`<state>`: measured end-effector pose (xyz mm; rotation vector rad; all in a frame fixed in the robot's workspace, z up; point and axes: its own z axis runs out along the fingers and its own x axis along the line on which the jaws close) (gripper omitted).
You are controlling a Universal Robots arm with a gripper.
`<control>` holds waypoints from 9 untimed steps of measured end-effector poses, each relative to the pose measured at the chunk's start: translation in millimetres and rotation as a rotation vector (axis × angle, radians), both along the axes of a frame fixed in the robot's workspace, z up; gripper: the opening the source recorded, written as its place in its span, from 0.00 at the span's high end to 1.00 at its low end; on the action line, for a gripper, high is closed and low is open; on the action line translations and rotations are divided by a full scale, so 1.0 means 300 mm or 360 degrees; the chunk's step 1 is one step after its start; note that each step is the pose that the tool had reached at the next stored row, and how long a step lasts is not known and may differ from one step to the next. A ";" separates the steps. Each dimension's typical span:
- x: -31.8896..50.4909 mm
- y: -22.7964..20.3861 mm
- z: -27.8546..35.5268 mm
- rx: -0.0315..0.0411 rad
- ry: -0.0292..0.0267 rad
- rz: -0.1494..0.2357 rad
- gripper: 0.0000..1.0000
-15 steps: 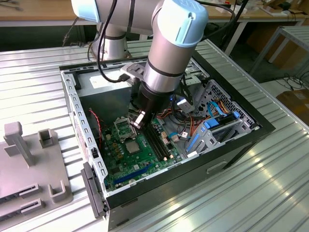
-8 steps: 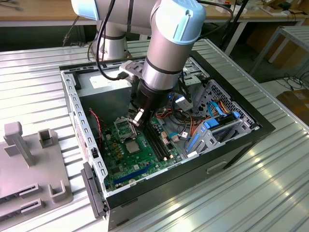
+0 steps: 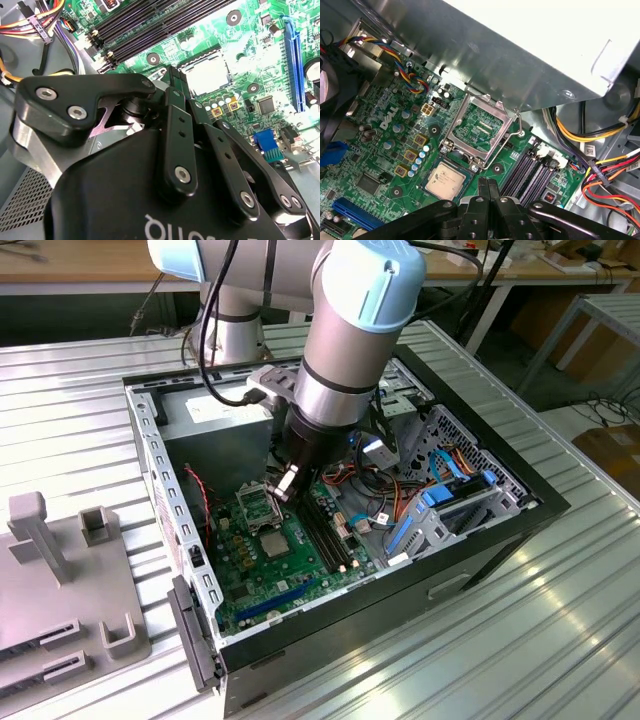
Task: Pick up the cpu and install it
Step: 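Close the cpu cover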
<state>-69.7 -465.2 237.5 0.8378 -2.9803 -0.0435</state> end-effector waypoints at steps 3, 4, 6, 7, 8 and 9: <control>0.001 0.000 0.000 0.0000 0.00000 0.0000 0.89; 0.002 0.000 0.000 0.0000 -0.00001 0.0000 0.89; 0.009 0.002 0.000 0.0000 0.00000 0.0000 0.89; 0.012 0.003 0.000 0.0000 -0.00001 0.0000 0.89; 0.014 0.006 0.000 0.0000 0.00000 0.0000 0.89; 0.015 0.009 0.000 0.0000 0.00000 0.0000 0.89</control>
